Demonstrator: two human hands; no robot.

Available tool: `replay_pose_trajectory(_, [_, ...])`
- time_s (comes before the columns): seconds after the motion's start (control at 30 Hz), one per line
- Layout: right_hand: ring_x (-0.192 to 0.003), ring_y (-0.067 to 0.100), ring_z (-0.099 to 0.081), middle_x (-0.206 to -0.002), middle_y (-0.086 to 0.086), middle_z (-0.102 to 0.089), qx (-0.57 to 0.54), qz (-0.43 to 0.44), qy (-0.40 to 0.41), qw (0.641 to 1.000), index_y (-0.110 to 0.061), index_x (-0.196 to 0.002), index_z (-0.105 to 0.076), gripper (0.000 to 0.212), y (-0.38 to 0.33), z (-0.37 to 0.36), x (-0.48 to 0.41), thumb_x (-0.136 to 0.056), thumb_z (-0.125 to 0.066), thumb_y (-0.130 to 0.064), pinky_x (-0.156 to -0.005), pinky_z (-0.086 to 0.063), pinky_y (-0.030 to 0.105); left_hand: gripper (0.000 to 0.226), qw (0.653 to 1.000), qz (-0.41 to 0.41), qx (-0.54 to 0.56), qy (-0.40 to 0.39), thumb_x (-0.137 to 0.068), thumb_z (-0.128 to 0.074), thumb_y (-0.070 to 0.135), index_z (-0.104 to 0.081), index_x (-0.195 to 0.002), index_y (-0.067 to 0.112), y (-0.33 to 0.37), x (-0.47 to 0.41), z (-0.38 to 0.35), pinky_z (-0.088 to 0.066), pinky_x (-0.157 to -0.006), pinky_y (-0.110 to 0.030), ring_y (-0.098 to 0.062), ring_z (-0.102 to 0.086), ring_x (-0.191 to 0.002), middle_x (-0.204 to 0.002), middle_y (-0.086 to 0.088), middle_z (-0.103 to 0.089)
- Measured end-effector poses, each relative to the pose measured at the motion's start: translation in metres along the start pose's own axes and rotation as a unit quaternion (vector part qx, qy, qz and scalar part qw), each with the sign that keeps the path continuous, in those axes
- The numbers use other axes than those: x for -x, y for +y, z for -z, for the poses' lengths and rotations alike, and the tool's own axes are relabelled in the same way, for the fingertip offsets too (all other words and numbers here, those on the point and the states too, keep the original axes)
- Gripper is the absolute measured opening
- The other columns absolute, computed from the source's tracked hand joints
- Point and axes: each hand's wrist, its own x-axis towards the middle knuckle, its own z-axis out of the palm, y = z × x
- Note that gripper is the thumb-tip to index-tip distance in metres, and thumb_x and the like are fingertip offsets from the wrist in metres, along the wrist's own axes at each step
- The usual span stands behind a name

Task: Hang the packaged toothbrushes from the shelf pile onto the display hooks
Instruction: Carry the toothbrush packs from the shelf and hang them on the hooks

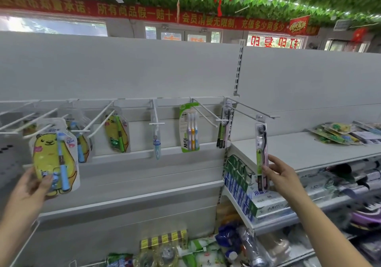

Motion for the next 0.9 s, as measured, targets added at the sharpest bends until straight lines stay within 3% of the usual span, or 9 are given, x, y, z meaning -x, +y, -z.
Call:
replay_pose_trajectory(0.07, [-0.094, 0.023, -0.070, -0.105, 0.003, -0.072, 0.013, 0.002, -0.006, 1.000, -0.024, -0.144, -0.051, 0.043, -0.002, -0.002, -0.011, -0.101, -0.057, -0.022, -0.072, -0.060, 0.046, 0.042, 1.000, 0.022, -0.013, 0.010, -0.102, -0.055, 0.020, -0.047, -0.143, 0.015, 0.025, 0.013, -0.012, -0.064, -0.071, -0.036, -0.030, -0.064, -0.100, -0.127, -0.007, -0.062])
replay_pose_trajectory(0.13, [-0.089, 0.025, -0.070, -0.099, 0.007, -0.070, 0.016, 0.005, -0.014, 1.000, -0.022, -0.141, -0.055, 0.040, -0.005, -0.009, -0.022, -0.101, -0.058, -0.020, -0.070, -0.060, 0.047, 0.042, 0.999, 0.033, -0.022, 0.013, -0.101, -0.058, 0.022, -0.049, -0.142, 0.019, 0.036, 0.019, -0.012, -0.058, -0.083, -0.052, -0.034, -0.064, -0.105, -0.127, -0.010, -0.063])
replay_pose_trajectory(0.2, [-0.082, 0.024, -0.069, -0.095, 0.010, -0.068, 0.017, 0.013, -0.017, 1.000, -0.021, -0.136, -0.058, 0.035, -0.009, -0.018, -0.032, -0.101, -0.058, -0.016, -0.062, -0.058, 0.041, 0.040, 0.999, 0.040, -0.030, 0.016, -0.100, -0.060, 0.022, -0.051, -0.139, 0.021, 0.040, 0.019, -0.012, -0.051, -0.093, -0.057, -0.033, -0.063, -0.107, -0.126, -0.012, -0.064])
replay_pose_trajectory(0.43, [-0.084, 0.031, -0.073, -0.090, 0.009, -0.072, 0.062, 0.023, -0.022, 0.998, -0.040, -0.110, -0.067, 0.020, 0.001, -0.044, -0.085, -0.098, -0.064, -0.024, -0.076, -0.061, 0.056, 0.049, 0.995, 0.041, -0.091, 0.022, -0.099, -0.063, 0.027, -0.050, -0.145, 0.019, 0.041, 0.001, -0.017, -0.049, -0.094, -0.052, -0.028, -0.062, -0.104, -0.118, -0.008, -0.064])
replay_pose_trajectory(0.57, [-0.084, 0.032, -0.071, -0.094, 0.010, -0.070, 0.072, 0.021, -0.018, 0.997, -0.023, -0.133, -0.060, 0.036, 0.000, -0.056, -0.106, -0.098, -0.064, -0.025, -0.074, -0.062, 0.055, 0.050, 0.993, 0.055, -0.106, 0.005, -0.096, -0.066, 0.038, -0.051, -0.142, 0.026, 0.029, -0.015, -0.017, -0.051, -0.095, -0.060, -0.036, -0.066, -0.107, -0.123, -0.013, -0.067])
replay_pose_trajectory(0.67, [-0.084, 0.031, -0.070, -0.095, 0.009, -0.070, 0.086, 0.012, -0.011, 0.996, -0.019, -0.140, -0.055, 0.043, -0.002, -0.064, -0.118, -0.098, -0.064, -0.024, -0.073, -0.062, 0.053, 0.051, 0.991, 0.053, -0.121, 0.001, -0.095, -0.067, 0.037, -0.053, -0.141, 0.021, 0.023, -0.028, -0.021, -0.052, -0.094, -0.061, -0.044, -0.064, -0.110, -0.127, -0.023, -0.065])
replay_pose_trajectory(0.9, [-0.082, 0.030, -0.067, -0.089, 0.007, -0.070, 0.107, 0.022, -0.004, 0.994, -0.021, -0.119, -0.064, 0.021, -0.001, -0.080, -0.141, -0.099, -0.062, -0.027, -0.081, -0.060, 0.051, 0.043, 0.987, 0.041, -0.153, 0.000, -0.100, -0.063, 0.023, -0.054, -0.139, 0.007, 0.036, -0.030, -0.045, -0.048, -0.087, -0.048, -0.037, -0.063, -0.102, -0.115, -0.018, -0.064])
